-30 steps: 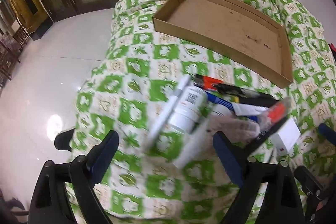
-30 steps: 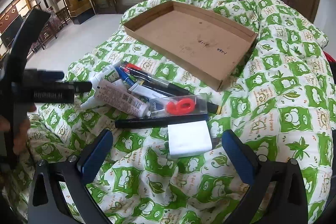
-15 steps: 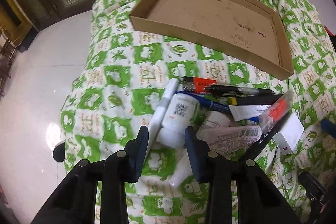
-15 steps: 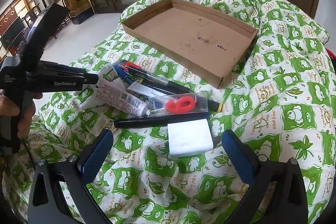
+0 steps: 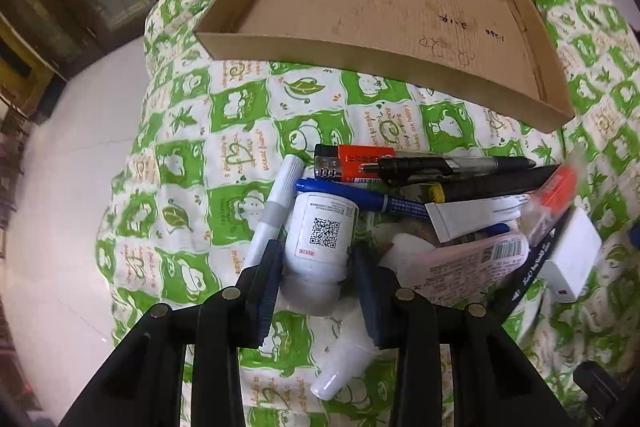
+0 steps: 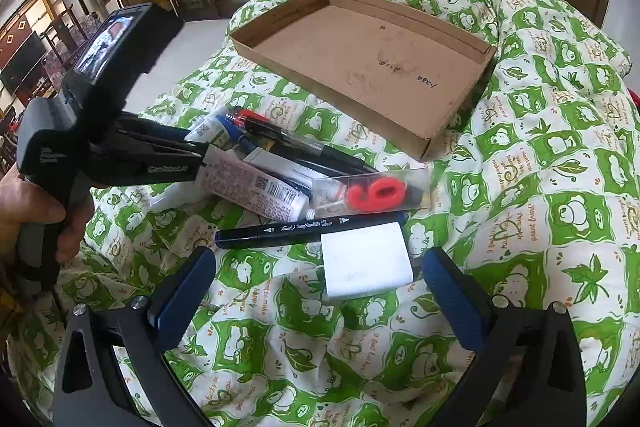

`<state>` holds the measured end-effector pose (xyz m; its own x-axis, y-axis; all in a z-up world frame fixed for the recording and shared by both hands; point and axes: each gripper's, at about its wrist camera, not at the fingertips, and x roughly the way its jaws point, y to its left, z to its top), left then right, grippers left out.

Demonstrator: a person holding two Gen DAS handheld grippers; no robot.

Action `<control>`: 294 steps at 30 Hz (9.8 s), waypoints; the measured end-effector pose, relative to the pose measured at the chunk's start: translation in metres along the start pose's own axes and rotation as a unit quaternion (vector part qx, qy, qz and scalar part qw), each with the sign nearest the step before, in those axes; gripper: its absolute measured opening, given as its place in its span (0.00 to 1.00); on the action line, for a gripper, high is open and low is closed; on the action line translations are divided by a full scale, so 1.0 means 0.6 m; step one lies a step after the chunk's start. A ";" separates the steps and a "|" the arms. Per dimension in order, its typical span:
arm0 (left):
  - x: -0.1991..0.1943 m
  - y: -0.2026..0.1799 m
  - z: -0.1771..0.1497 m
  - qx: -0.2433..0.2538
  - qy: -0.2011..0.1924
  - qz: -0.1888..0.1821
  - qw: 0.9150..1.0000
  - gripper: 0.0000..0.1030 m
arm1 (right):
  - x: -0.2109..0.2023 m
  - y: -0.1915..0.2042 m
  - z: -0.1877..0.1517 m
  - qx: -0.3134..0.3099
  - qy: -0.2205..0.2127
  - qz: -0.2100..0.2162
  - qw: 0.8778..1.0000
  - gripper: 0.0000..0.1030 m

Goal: Organize rigid objects
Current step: 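Lower the left gripper onto the white medicine bottle and close on it, then grasp the white ointment tube with the right gripper while the left gripper holds the bottle, then carry the tube and bottle into the cardboard tray and open both grippers, then grasp the white spray bottle with the left gripper, then grasp the clear pouch with red item with the right gripper while the left gripper holds the spray bottle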

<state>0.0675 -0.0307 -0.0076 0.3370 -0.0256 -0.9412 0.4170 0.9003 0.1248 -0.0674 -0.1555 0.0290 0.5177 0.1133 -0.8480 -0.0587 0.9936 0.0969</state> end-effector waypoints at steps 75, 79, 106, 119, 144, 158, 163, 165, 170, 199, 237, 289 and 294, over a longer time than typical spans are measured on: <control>-0.007 0.076 -0.078 -0.120 0.017 -0.105 0.987 0.34 | 0.181 0.084 0.109 -0.232 0.146 0.116 0.955 0.31; 0.001 0.060 -0.068 -0.112 0.023 -0.093 0.989 0.34 | 0.176 0.096 0.089 -0.242 0.145 0.111 0.953 0.28; -0.065 0.041 -0.070 -0.147 -0.047 -0.120 0.981 0.33 | 0.113 -0.045 0.143 0.032 0.041 0.184 0.982 0.14; -0.121 0.033 -0.039 -0.149 -0.083 -0.126 0.977 0.33 | 0.090 -0.077 0.144 0.060 0.014 0.151 0.987 0.14; -0.088 -0.022 0.146 -0.103 -0.094 -0.157 0.978 0.33 | 0.081 -0.216 0.264 0.155 -0.031 0.147 0.976 0.15; -0.002 -0.135 0.195 -0.045 -0.055 -0.185 0.980 0.33 | 0.200 -0.285 0.306 0.203 0.050 0.087 0.974 0.15; 0.018 -0.160 0.189 -0.026 -0.039 -0.189 0.981 0.33 | 0.215 -0.280 0.301 0.192 0.070 0.064 0.977 0.15; 0.019 -0.166 0.187 -0.020 -0.040 -0.189 0.981 0.33 | 0.217 -0.277 0.300 0.188 0.073 0.060 0.978 0.15; 0.018 -0.176 0.186 -0.013 -0.037 -0.194 0.980 0.33 | 0.220 -0.272 0.303 0.183 0.071 0.046 0.979 0.15; -0.101 -0.026 0.047 -0.091 -0.096 -0.158 0.979 0.78 | 0.117 -0.280 0.265 0.193 -0.078 0.015 0.978 0.78; -0.040 -0.022 -0.073 -0.072 -0.050 -0.078 0.993 0.37 | 0.119 -0.143 0.126 0.169 0.056 0.120 0.977 0.81; -0.036 0.031 -0.092 -0.177 -0.032 -0.091 0.979 0.30 | 0.193 -0.074 0.129 0.220 0.137 0.272 0.927 0.68; -0.033 0.031 -0.091 -0.177 -0.029 -0.095 0.979 0.30 | 0.213 -0.059 0.146 0.246 0.132 0.210 0.937 0.56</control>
<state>0.0223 0.0104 -0.0038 0.3342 -0.2227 -0.9158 0.1620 0.9708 -0.1769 0.0756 -0.1764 -0.0370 0.3035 0.5558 -0.7739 0.2251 0.7474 0.6251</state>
